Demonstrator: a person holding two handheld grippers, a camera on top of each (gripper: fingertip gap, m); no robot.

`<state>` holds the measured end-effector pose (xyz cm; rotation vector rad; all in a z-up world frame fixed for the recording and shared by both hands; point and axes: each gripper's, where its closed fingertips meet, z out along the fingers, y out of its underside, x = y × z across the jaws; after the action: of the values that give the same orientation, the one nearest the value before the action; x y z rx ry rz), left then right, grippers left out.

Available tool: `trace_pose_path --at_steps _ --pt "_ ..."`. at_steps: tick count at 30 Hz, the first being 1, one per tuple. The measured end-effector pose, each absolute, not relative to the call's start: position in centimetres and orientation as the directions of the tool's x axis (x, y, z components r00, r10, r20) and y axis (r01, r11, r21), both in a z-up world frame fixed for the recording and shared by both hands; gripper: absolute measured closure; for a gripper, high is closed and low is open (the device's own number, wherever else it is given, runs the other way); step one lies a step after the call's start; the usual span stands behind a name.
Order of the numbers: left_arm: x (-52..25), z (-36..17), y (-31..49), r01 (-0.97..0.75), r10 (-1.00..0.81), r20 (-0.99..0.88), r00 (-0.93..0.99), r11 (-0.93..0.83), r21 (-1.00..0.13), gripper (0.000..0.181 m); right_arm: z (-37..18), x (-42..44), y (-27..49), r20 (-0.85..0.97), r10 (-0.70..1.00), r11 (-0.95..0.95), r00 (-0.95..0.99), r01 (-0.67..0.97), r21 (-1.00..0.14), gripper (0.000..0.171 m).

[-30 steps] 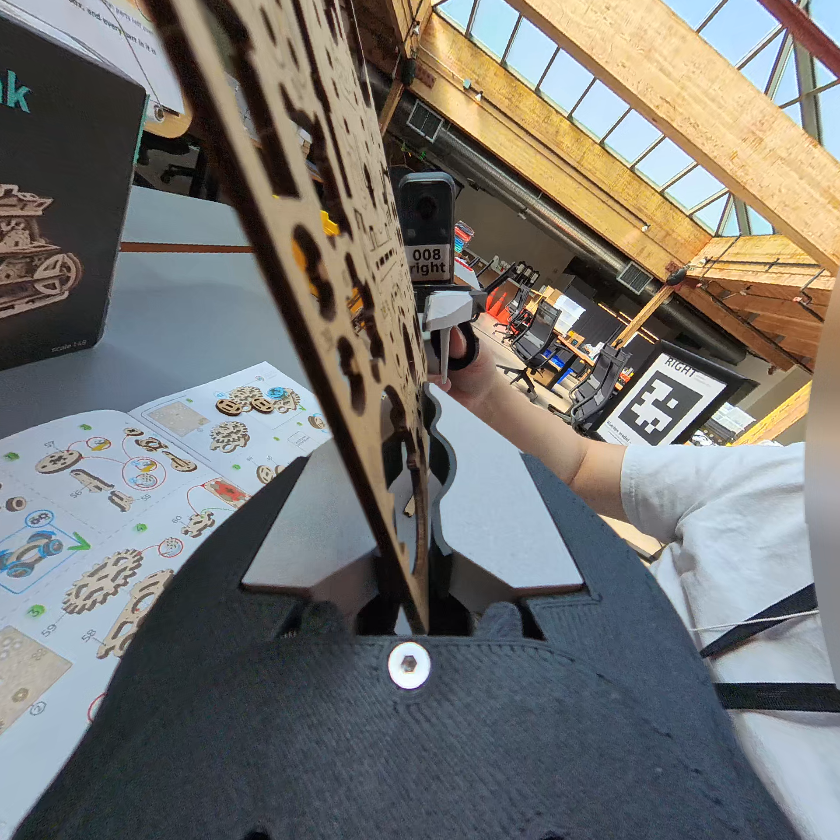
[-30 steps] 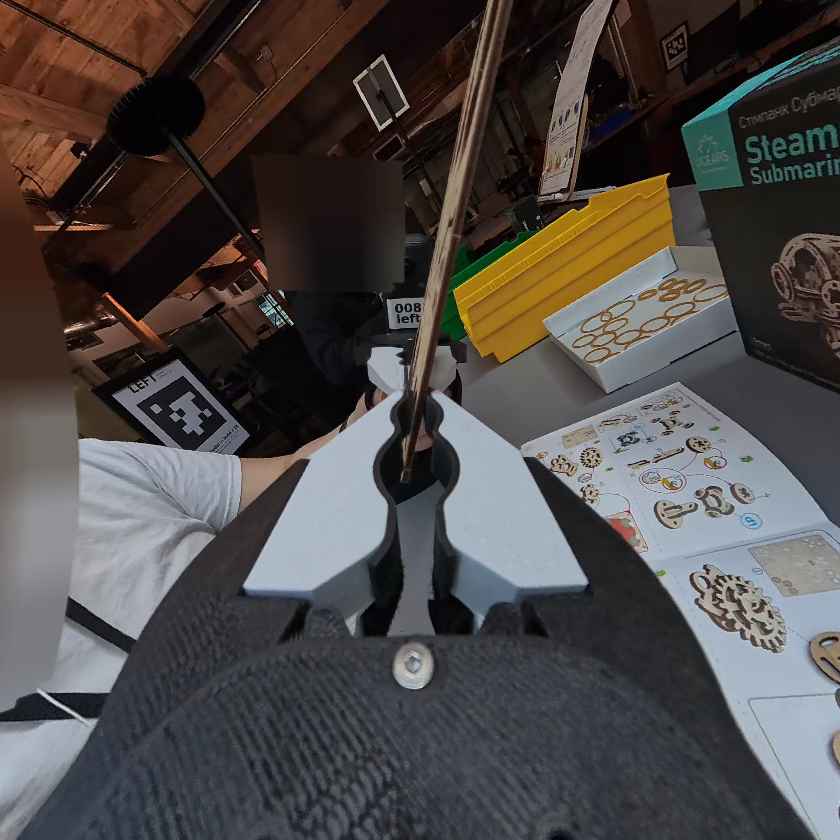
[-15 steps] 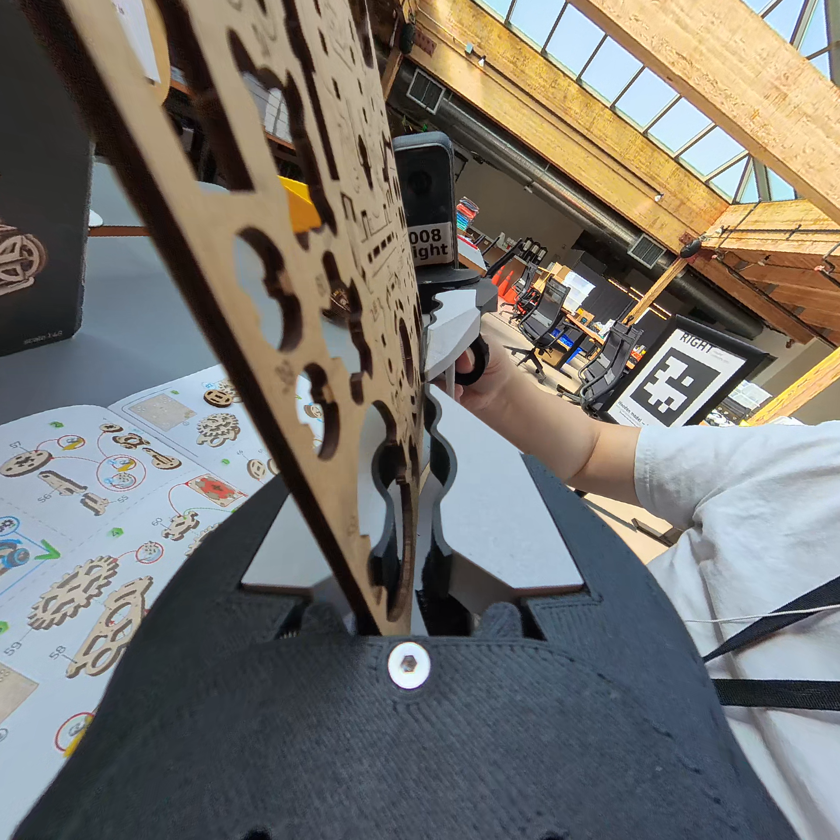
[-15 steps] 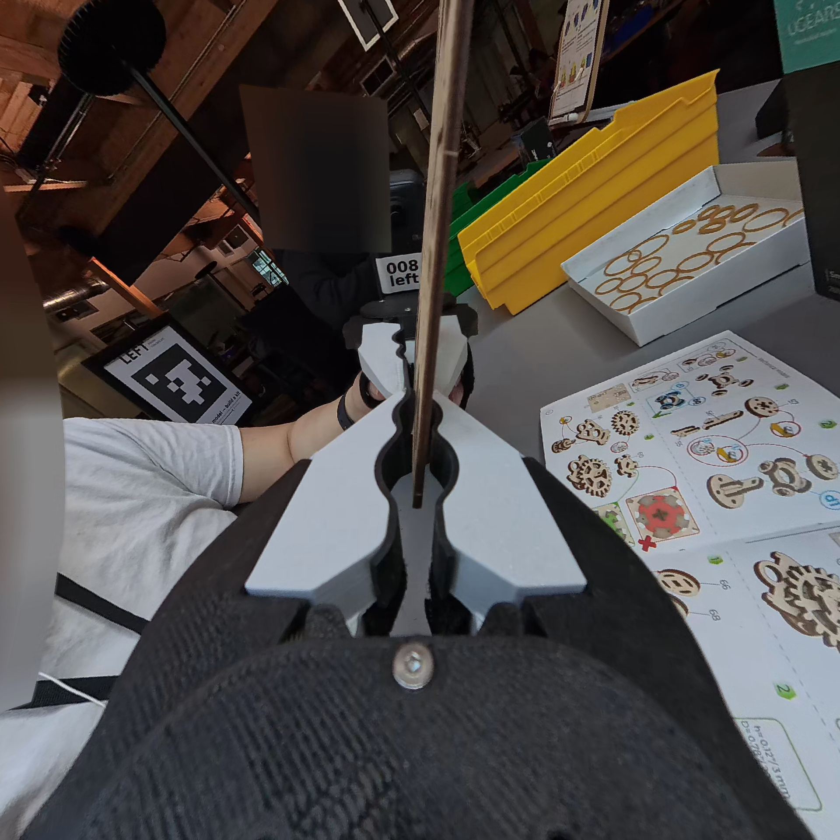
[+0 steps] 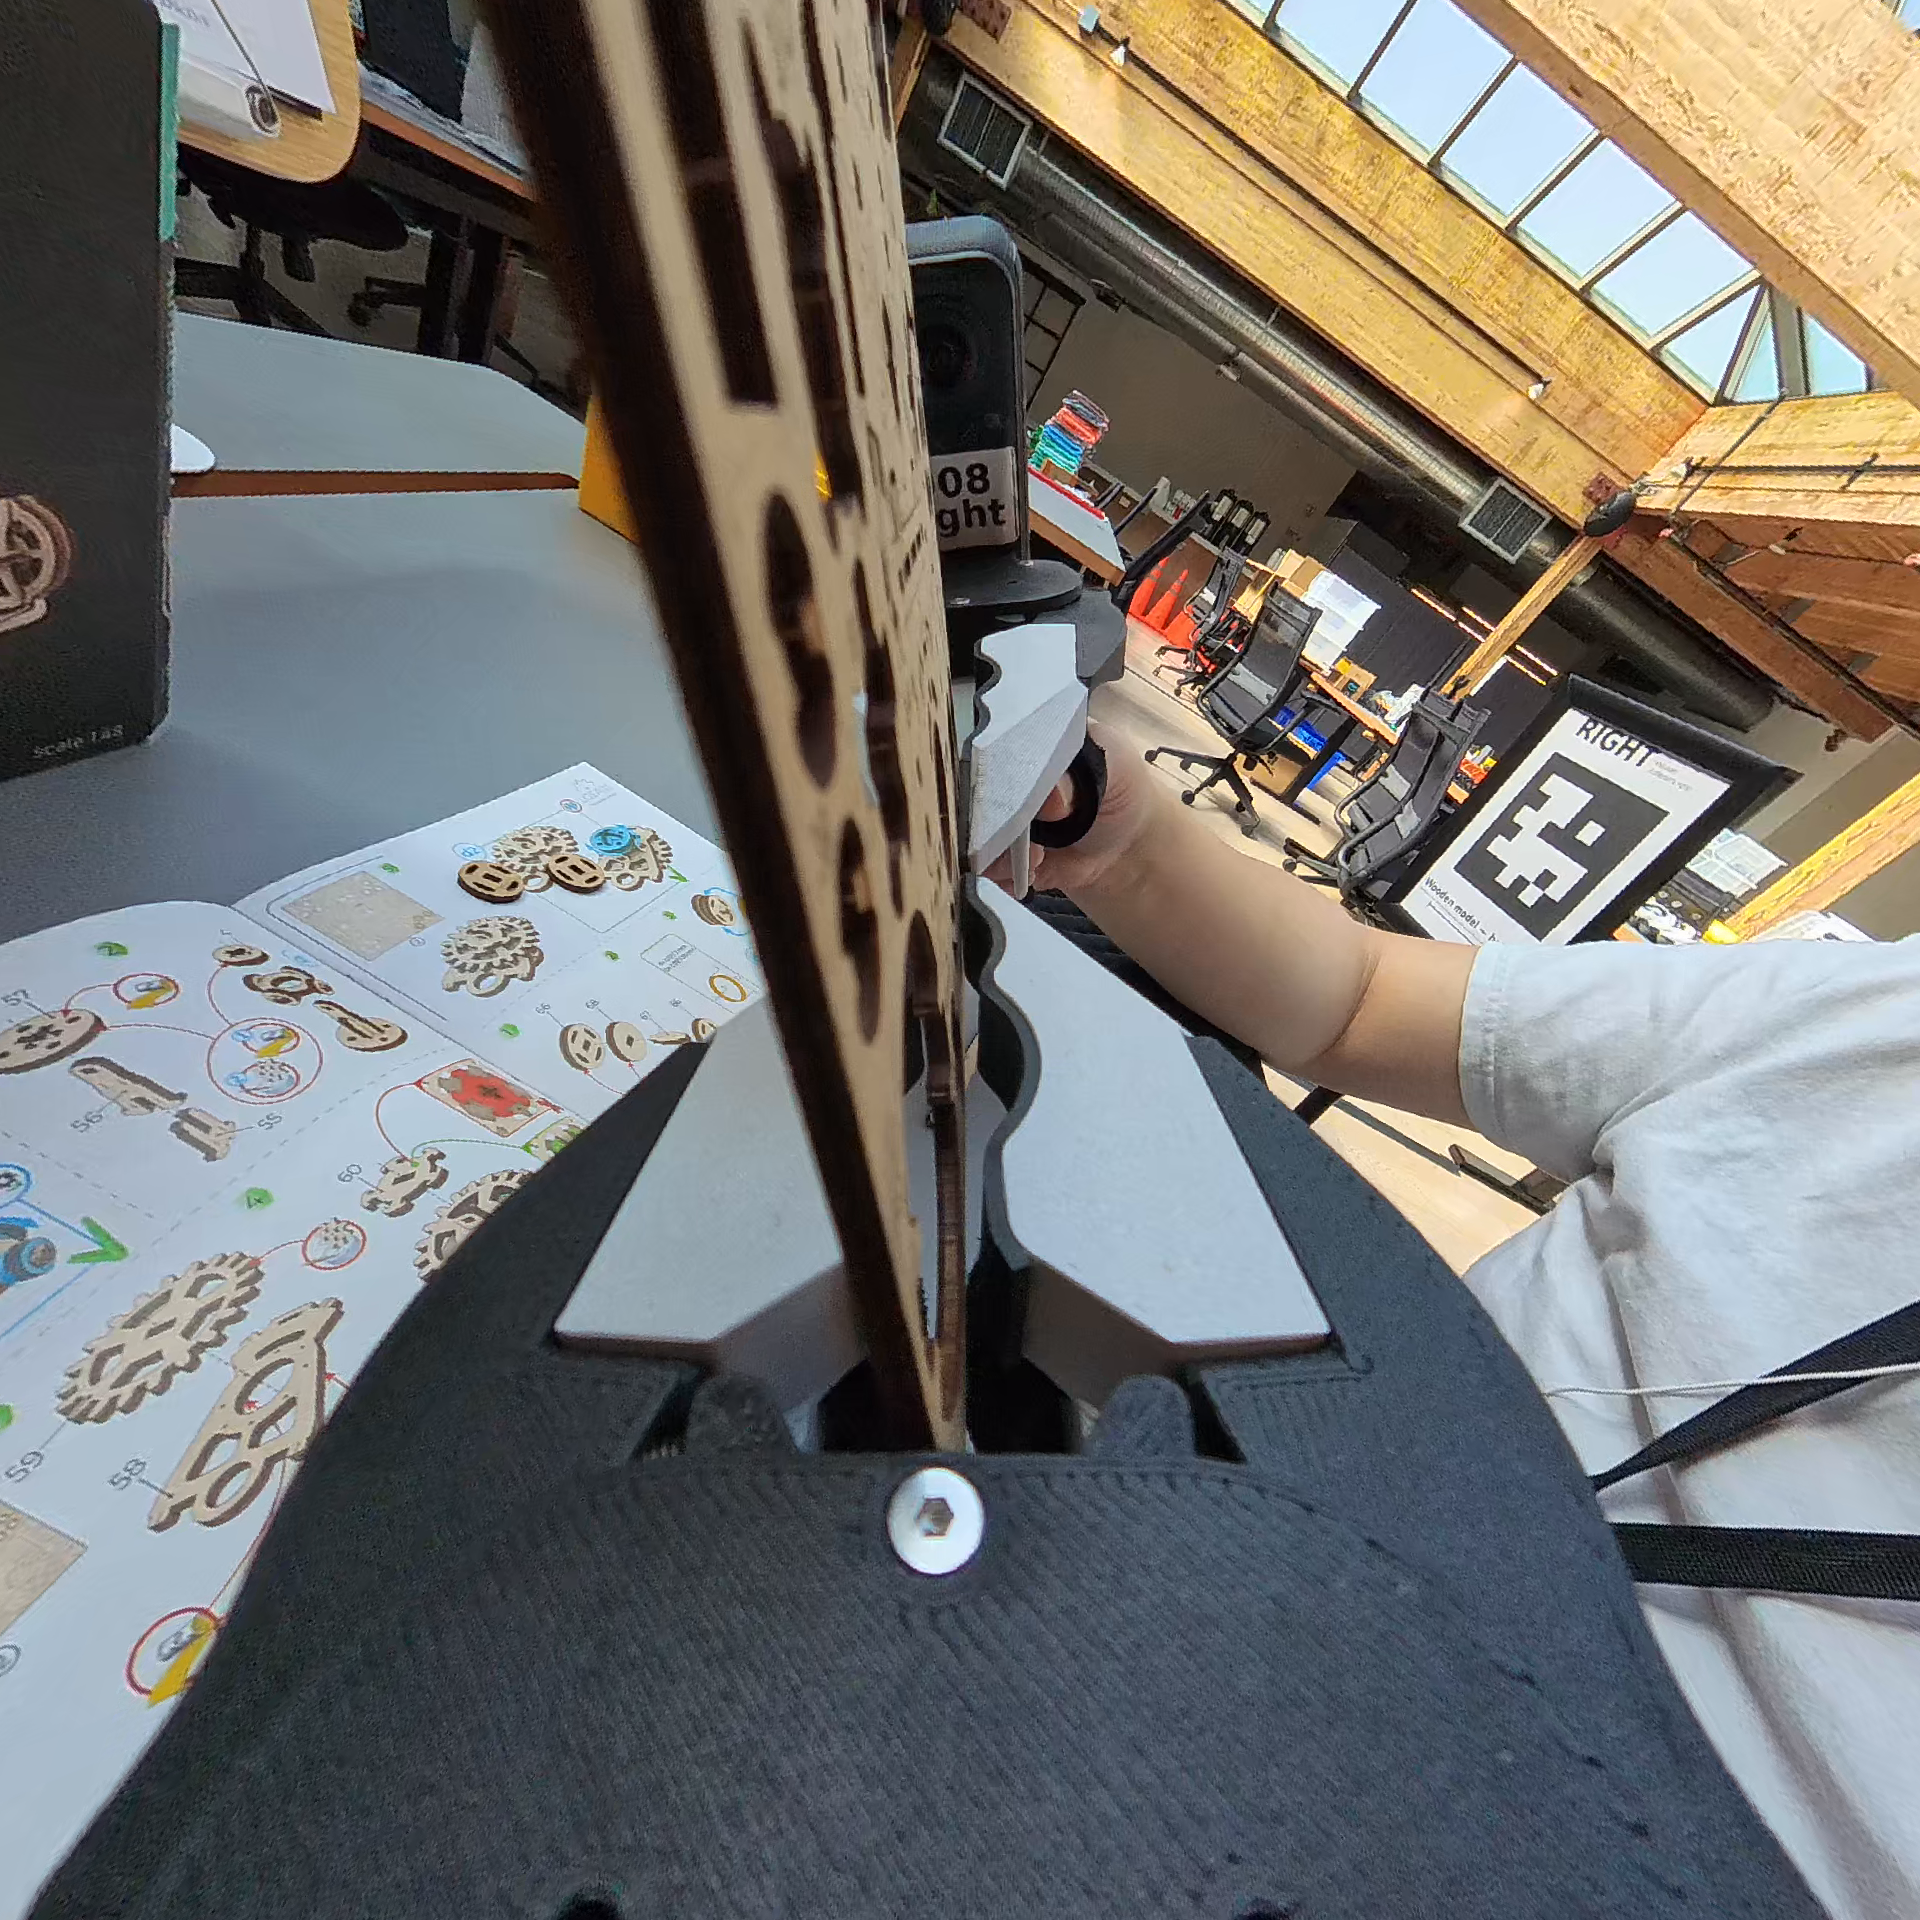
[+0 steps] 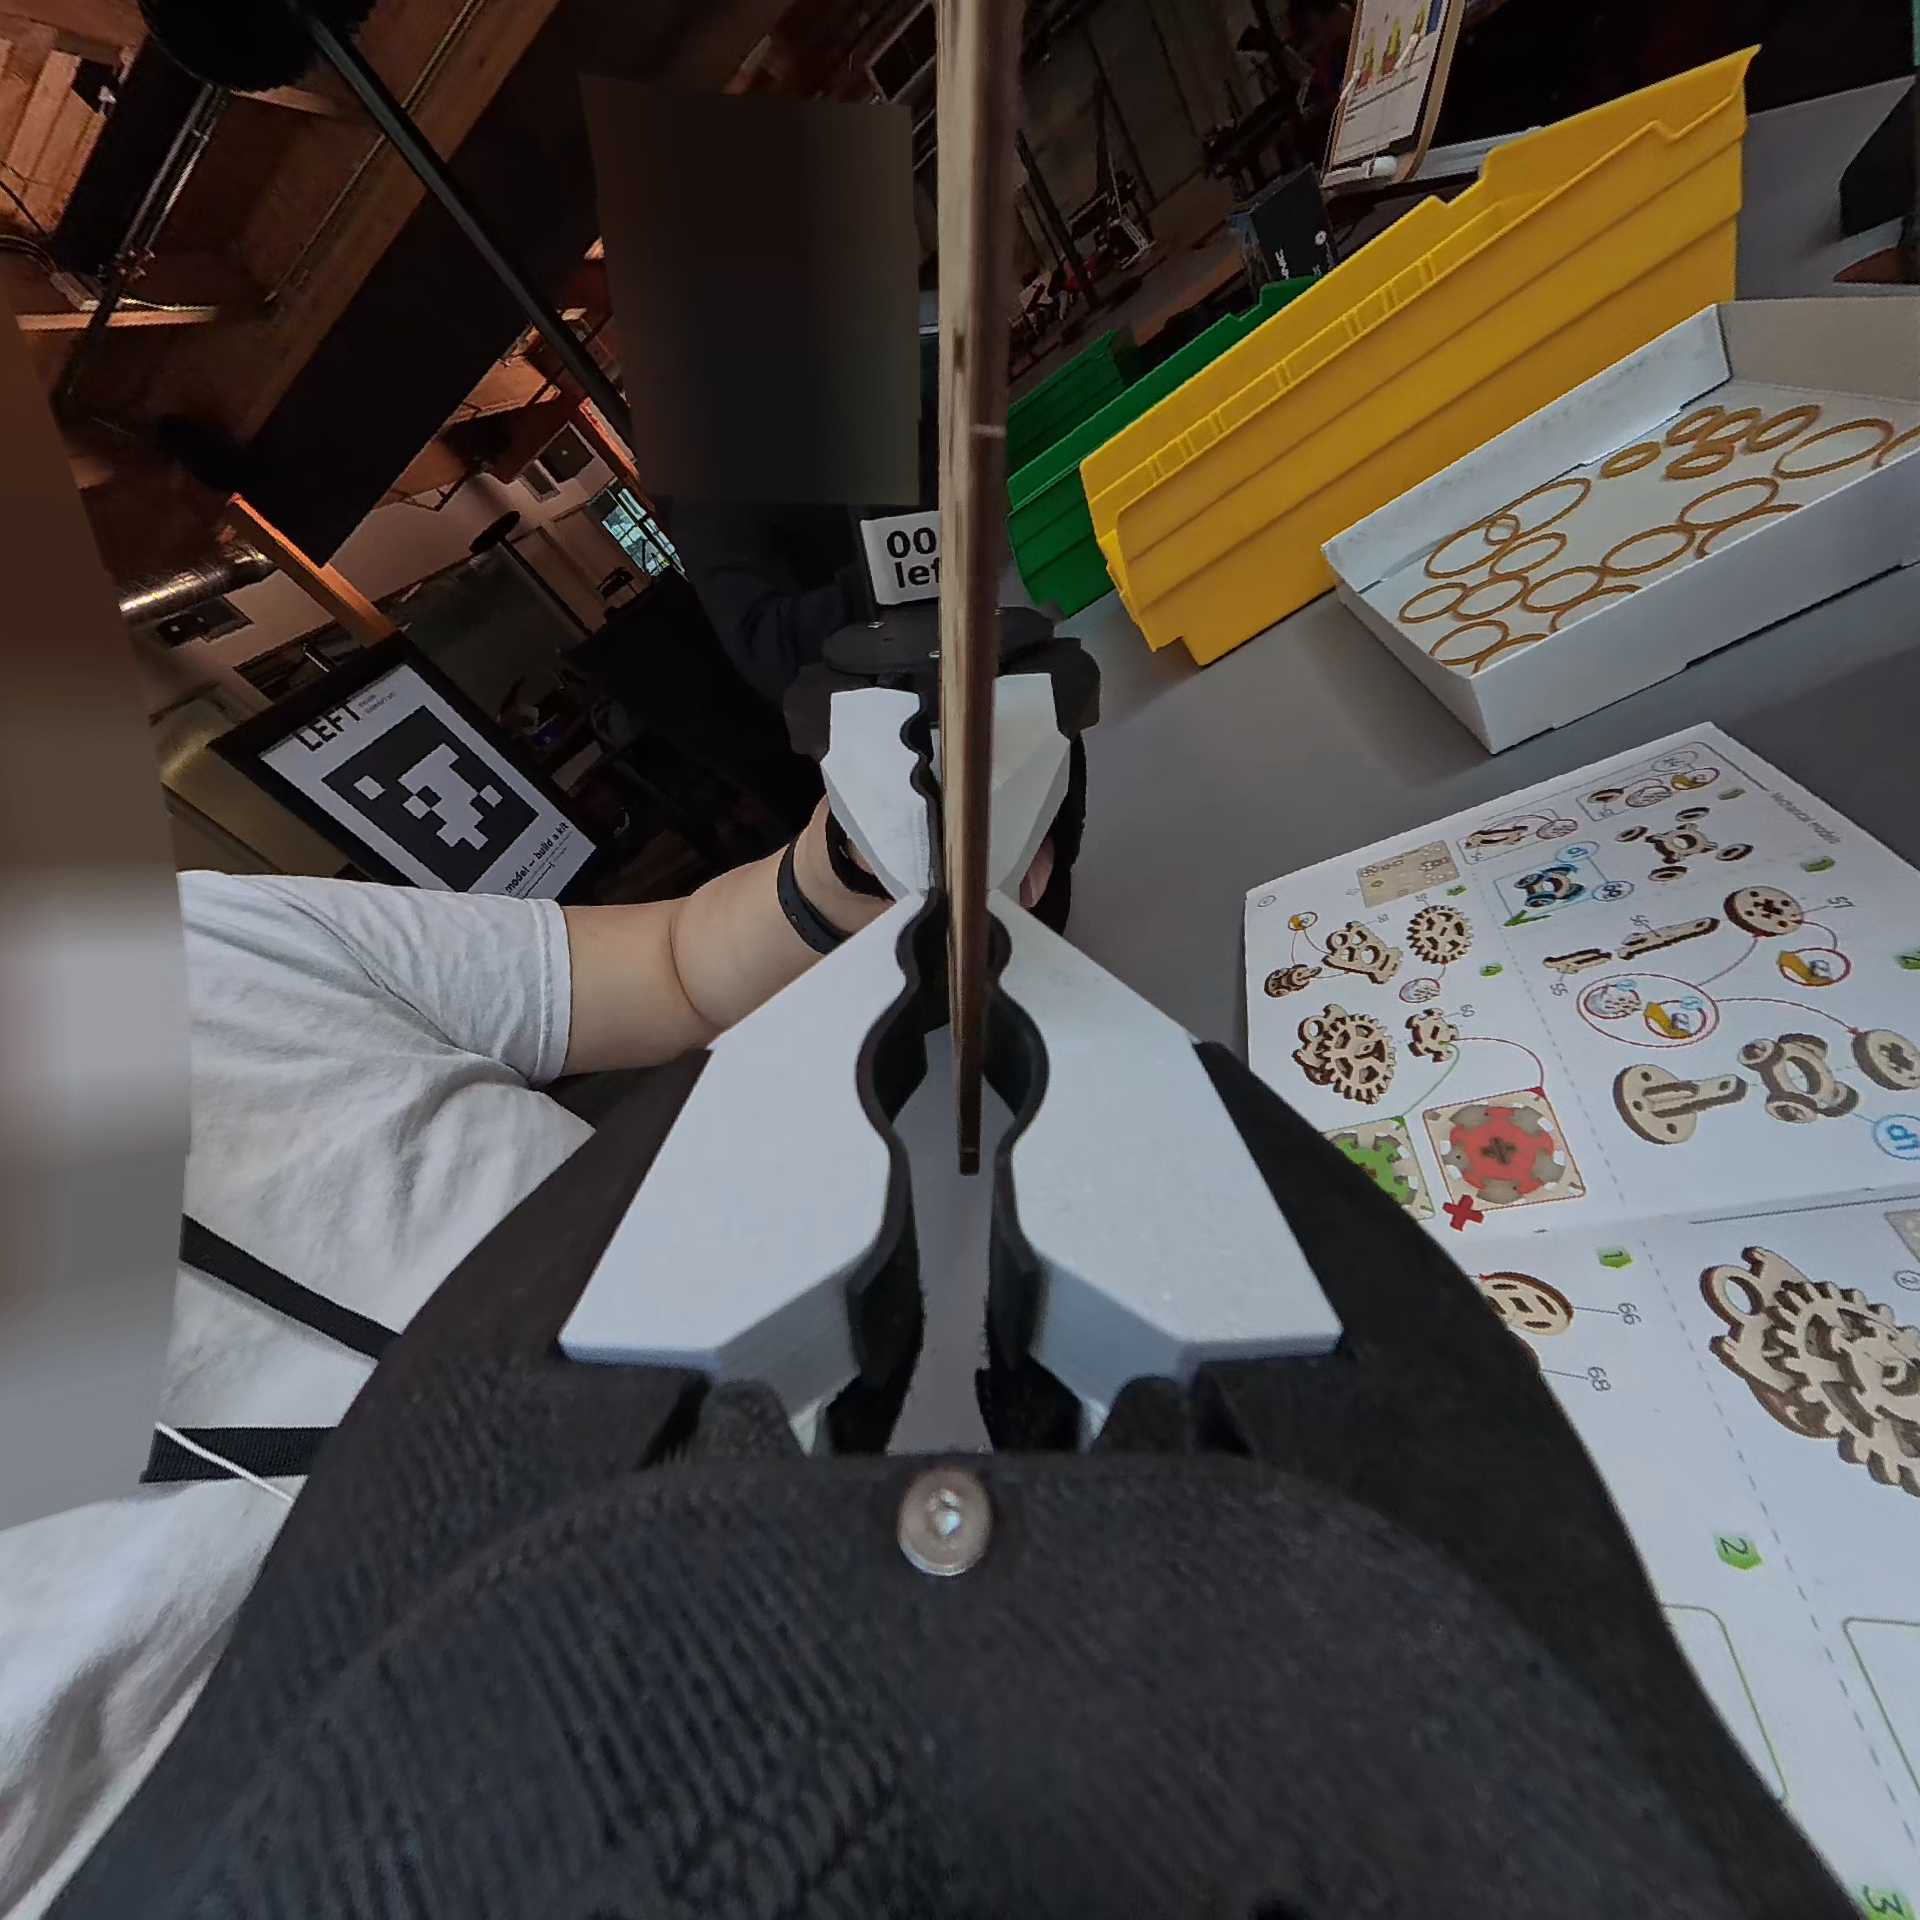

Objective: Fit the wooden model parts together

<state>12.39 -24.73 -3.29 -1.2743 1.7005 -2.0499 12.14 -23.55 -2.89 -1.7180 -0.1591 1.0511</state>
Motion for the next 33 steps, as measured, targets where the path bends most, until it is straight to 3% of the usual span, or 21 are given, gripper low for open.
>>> trace_pose_path --at_steps 33 --pt "13.5 -4.5 -24.4 -0.343 -0.732 0.457 -0.506 -0.315 -0.885 0.181 -4.6 13.4 -23.5 -0.486 0.499 -0.466 0.718 -0.251 -0.849 0.166"
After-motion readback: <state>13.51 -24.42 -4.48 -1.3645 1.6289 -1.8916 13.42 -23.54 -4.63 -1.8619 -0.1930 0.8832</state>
